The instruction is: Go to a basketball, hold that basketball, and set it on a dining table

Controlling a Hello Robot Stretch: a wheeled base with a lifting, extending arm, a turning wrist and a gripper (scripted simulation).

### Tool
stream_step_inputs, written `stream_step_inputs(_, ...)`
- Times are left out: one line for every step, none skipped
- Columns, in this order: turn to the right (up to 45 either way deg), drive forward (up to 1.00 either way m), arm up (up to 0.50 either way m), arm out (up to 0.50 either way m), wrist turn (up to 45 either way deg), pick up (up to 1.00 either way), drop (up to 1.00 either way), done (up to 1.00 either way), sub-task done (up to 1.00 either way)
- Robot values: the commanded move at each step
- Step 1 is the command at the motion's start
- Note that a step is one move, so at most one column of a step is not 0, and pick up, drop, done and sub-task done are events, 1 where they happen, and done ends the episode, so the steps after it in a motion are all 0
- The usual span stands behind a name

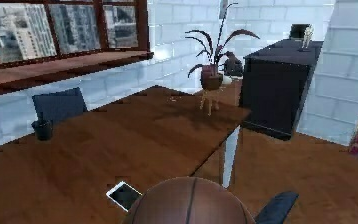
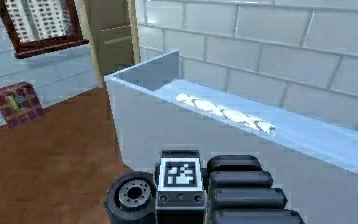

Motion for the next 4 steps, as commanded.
stream_step_inputs(-18.0, 0.00, 0.00, 0.00, 0.0, 0.00, 0.00, 0.00, 0.00)
stream_step_inputs(0.0, 0.15, 0.00, 0.00, 0.0, 0.00, 0.00, 0.00, 0.00)
stream_step_inputs(-24.0, 0.00, 0.00, 0.00, 0.0, 0.00, 0.00, 0.00, 0.00)
stream_step_inputs(12.0, 0.00, 0.00, 0.00, 0.0, 0.00, 0.00, 0.00, 0.00)
